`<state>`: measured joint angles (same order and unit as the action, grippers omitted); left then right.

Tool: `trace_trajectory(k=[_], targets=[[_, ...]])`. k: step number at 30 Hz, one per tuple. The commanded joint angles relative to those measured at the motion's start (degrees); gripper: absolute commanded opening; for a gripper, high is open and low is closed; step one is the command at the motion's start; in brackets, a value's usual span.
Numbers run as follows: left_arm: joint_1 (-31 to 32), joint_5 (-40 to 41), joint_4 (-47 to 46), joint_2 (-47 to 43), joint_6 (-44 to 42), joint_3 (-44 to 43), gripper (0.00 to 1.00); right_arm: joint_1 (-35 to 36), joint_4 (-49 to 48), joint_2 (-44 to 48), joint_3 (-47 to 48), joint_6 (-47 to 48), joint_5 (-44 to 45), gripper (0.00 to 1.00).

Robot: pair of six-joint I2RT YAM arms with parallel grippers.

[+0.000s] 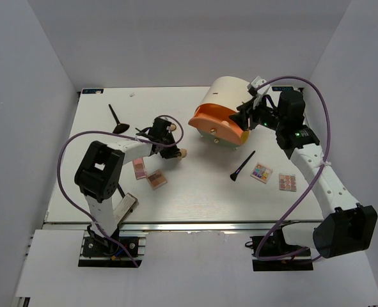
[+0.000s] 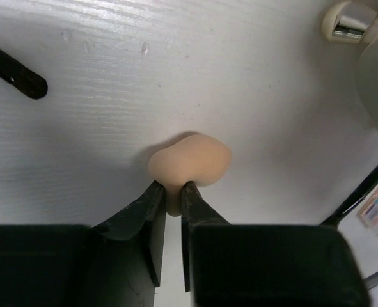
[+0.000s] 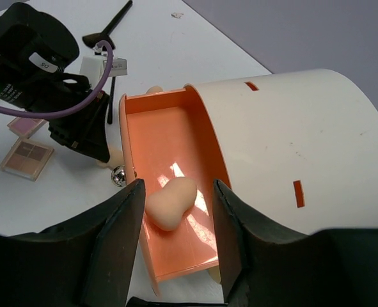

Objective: Organize the makeup

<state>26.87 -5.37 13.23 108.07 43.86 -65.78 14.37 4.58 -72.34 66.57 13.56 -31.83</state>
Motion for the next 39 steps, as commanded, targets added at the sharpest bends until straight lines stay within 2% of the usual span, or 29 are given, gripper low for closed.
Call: trace_trajectory(k=[1,4,5,7,8,10,11,13,14,15,17,23,25,31,39], targets=[[0.1,1.7,1.5,-1.4,-1.0,-1.6,0.19,0.0,-1.1,2.4,0.8,-0.9,0.8,0.52],[0.1,3.3,0.7,-5.7,-1.4,-0.3,0.08,0.0,-1.2,3.9,0.8,0.0,1.5,0.63],[0.2,3.5,0.0,-7.2,-1.5,0.1,0.03,-0.1,-1.4,4.4,0.2,0.6,1.7,0.74],[0.1,3.3,-1.4,-10.7,-2.2,2.2,0.00,0.0,-3.4,6.8,-1.2,1.6,3.5,0.86],[0.1,2.0,-3.4,-14.9,-2.5,3.2,0.00,-0.1,-4.3,7.6,-2.9,1.6,3.9,0.89],[0.2,0.1,-6.4,-19.9,-3.9,7.1,0.00,-0.5,-6.2,9.3,-3.8,1.7,4.1,0.89],[0.2,-0.8,-10.2,-25.5,-4.0,8.6,0.00,-0.7,-5.8,9.5,-3.9,1.5,4.1,0.79],[0.3,-3.4,-13.0,-31.1,-4.2,11.0,0.00,-1.4,-5.5,10.1,-4.1,-0.5,4.0,0.51],[0.3,-4.1,-15.9,-33.3,-4.2,11.8,0.00,-1.6,-5.5,10.4,-4.2,-1.1,3.5,0.25],[0.3,-4.7,-16.2,-36.6,-4.1,11.5,0.00,-2.1,-5.5,10.8,-4.7,-1.3,2.9,0.14],[0.3,-5.4,-16.3,-37.4,-3.9,8.3,0.00,-2.2,-5.7,11.2,-5.3,-2.2,3.4,0.00],[2.4,-6.8,-14.4,-27.1,-6.5,-5.5,0.00,-2.4,-5.8,11.4,-6.5,-4.1,5.0,0.05],[3.4,-7.2,-13.5,-22.2,-9.5,-11.5,0.00,-2.4,-6.0,12.0,-7.2,-4.1,5.1,0.08],[8.1,-6.3,-2.1,-12.6,-22.7,-27.5,0.03,-2.5,-6.0,13.9,-8.8,-3.4,5.3,0.14],[10.6,-5.4,2.7,-9.7,-27.4,-29.2,0.17,-3.1,-6.6,15.2,-10.4,-4.5,5.4,0.24]])
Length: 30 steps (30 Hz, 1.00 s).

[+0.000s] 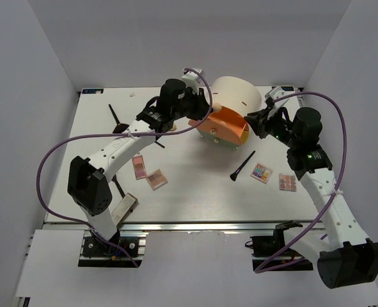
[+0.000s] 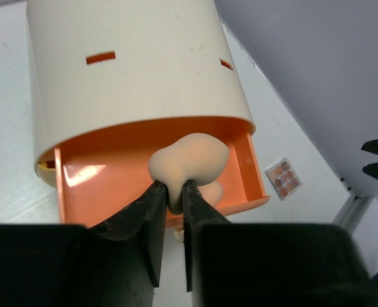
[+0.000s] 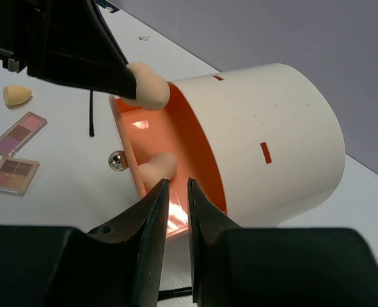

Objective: Organize the makeup

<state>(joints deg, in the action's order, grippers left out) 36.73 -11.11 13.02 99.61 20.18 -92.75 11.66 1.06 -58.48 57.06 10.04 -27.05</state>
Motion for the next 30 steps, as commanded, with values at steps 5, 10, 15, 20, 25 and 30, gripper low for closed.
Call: trace_trajectory(k=[5,10,15,20,25,30], targets=[[1.2,1.7,2.4,-1.2,-3.3,-1.3,0.63,-0.4,-2.9,1.4,-1.0,-1.0,-0.3,0.30],[1.2,4.8,1.1,-1.4,-1.3,-4.3,0.72,-0.4,-2.2,1.4,-1.0,0.3,-3.1,0.37],[1.2,8.1,1.7,-3.0,0.6,-10.0,0.56,-0.4,0.5,1.7,-1.0,6.3,-14.0,0.47],[-0.6,19.4,10.2,-12.0,9.0,-5.4,0.00,4.5,11.3,-1.4,2.7,16.2,-25.7,0.28],[-11.2,19.4,18.5,-31.0,28.7,21.9,0.08,15.2,19.2,-3.5,1.6,23.4,-18.9,0.34],[-23.1,19.9,28.8,-48.1,41.9,37.9,0.60,22.9,19.0,-8.8,0.0,18.8,-13.8,0.44]])
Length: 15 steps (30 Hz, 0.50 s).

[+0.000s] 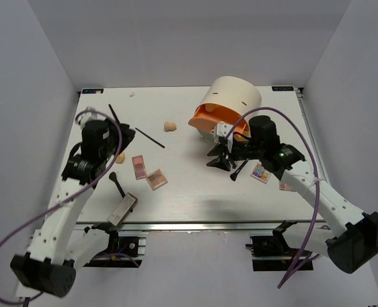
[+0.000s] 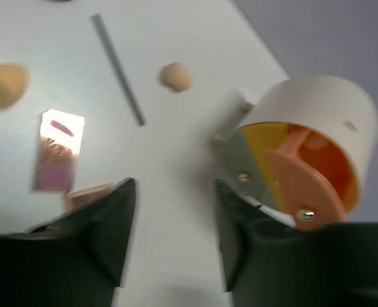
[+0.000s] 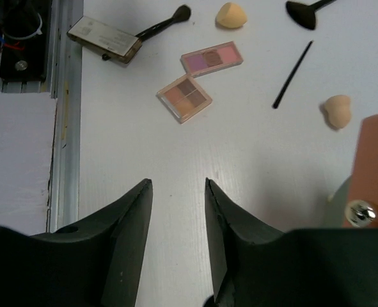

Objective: Organize the makeup

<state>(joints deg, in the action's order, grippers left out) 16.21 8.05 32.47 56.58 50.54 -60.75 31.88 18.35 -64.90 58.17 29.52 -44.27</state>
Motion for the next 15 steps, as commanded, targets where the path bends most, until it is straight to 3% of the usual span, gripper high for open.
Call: trace_trajectory(k=[1,4,9,13,15], targets=[[-4.6,0.5,10.1,-5.9,11.9,7.4,0.69,3.6,1.7,-4.8,-1.1,-1.1,5.0,0.46],[-8.2,-3.0,9.7,-1.8,8.5,10.1,0.77,5.6,1.2,-9.1,0.5,-4.5,9.0,0.53],[-15.1,-2.6,9.5,14.1,-11.5,2.0,0.79,5.8,2.7,-15.8,4.3,-6.2,9.6,0.62],[-16.1,1.0,7.0,25.1,-23.0,-5.1,0.72,5.7,0.8,-16.0,4.1,-6.9,9.0,0.62],[-16.1,1.1,7.2,32.3,-28.0,-8.0,0.59,5.8,0.6,-15.6,4.0,-7.4,8.6,0.62]])
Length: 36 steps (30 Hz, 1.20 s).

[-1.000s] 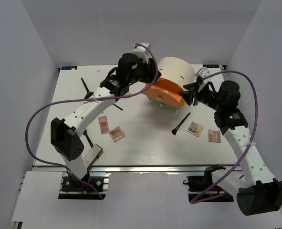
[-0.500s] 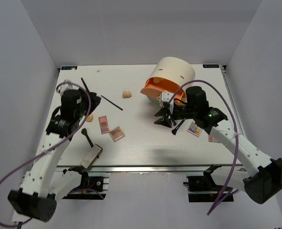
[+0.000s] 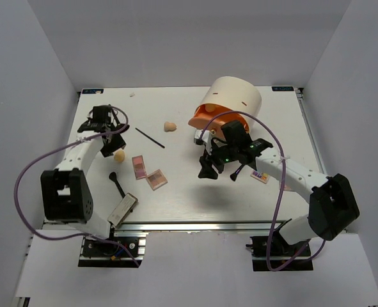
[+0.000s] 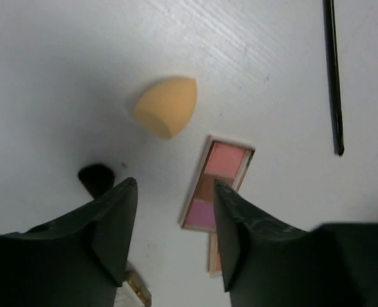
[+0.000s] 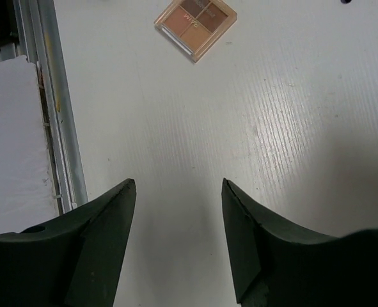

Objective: Organize the makeup

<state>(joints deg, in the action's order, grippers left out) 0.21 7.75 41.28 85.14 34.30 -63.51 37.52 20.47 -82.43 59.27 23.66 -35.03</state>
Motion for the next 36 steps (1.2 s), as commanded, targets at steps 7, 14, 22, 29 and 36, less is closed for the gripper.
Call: trace_trajectory(k=[7,14,22,29,36], targets=[[0.0,-0.5,-5.9,13.9,-17.7,-7.9,0.55,0.2,-1.5,5.3,0.9,-1.3,0.4,0.62],[-0.1,-1.4,-5.7,15.8,-19.5,-5.8,0.55,0.2,-0.6,6.1,0.8,-1.3,1.4,0.62],[0.0,0.9,-8.9,16.1,-19.3,-0.7,0.22,0.1,2.0,4.9,5.1,0.2,-0.4,0.61],[0.0,-1.8,-10.6,11.5,-15.4,0.4,0.00,0.1,2.7,9.3,8.8,4.1,-4.4,0.62],[3.4,-22.2,-28.1,-10.3,2.5,6.2,0.00,-5.1,-18.4,19.1,5.0,-11.2,2.9,0.40]])
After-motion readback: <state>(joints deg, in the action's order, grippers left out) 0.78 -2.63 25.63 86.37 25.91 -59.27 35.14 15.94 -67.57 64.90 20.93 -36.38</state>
